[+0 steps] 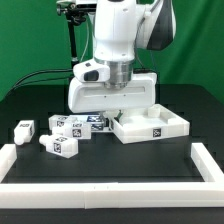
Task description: Assemble one leg
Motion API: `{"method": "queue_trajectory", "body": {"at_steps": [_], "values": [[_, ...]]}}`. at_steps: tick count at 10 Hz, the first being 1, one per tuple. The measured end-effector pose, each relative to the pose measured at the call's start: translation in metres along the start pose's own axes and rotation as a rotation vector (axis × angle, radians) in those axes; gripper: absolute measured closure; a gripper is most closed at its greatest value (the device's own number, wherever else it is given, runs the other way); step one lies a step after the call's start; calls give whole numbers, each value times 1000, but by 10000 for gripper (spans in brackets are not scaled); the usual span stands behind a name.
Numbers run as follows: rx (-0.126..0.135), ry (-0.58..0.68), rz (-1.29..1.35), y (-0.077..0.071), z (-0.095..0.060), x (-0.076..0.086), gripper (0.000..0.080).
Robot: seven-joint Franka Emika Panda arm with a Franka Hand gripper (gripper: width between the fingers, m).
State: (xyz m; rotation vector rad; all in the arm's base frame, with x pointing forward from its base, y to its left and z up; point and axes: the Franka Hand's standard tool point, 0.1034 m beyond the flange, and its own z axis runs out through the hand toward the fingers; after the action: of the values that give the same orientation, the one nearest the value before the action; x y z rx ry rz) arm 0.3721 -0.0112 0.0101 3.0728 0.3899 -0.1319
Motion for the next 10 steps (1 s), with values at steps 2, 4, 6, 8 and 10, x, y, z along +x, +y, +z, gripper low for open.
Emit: {"method": "queue_trajectory", "body": {"at_steps": [2, 4, 6, 8, 10], "values": [[14, -16, 18, 1, -1, -2, 743], [119, -111, 155, 13, -33, 8, 743], [139, -86, 194, 38, -63, 39, 744], [137, -81, 212, 52, -78, 56, 744], [134, -83, 212, 52, -75, 55, 744]]}}
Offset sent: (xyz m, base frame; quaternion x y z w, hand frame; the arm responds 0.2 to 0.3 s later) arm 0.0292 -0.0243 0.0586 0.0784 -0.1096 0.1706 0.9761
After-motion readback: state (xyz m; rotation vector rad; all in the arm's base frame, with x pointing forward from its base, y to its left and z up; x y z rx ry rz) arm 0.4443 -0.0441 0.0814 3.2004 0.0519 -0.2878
